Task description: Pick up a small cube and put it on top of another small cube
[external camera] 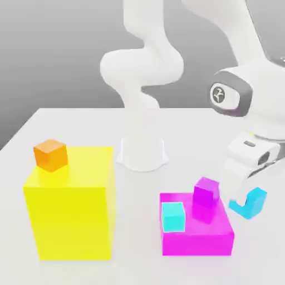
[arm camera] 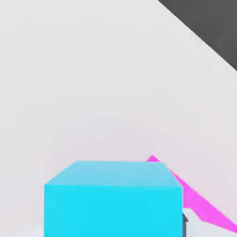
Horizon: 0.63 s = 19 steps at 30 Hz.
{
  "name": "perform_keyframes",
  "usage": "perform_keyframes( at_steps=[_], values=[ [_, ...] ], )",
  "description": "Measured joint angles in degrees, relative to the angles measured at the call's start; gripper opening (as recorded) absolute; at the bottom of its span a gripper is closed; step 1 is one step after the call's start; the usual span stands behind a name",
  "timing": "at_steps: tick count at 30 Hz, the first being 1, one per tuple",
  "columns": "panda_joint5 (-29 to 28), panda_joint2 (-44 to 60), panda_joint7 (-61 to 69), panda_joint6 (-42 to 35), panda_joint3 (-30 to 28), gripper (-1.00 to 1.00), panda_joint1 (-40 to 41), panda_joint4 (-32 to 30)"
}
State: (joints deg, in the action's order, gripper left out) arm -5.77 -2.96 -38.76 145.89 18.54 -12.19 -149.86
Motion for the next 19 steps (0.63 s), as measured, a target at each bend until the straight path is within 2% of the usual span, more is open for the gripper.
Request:
perform_keyframes(
  at_steps=[10,12,16,17,19],
  values=[
    [11.84,-21.05,17.49,-7.76,-6.71,-1.0,-5.55,-12.2],
    [12.71,-20.62,18.86,-5.71,-7.2,-1.0,-6.04,-13.77],
    [12.46,-13.52,18.78,3.37,-6.51,-1.0,-5.59,-15.76],
    [12.32,-12.14,18.67,5.06,-6.37,1.0,-5.48,-16.07],
    [12.32,-12.14,18.67,5.06,-6.37,1.0,-5.48,-16.07]
  ],
)
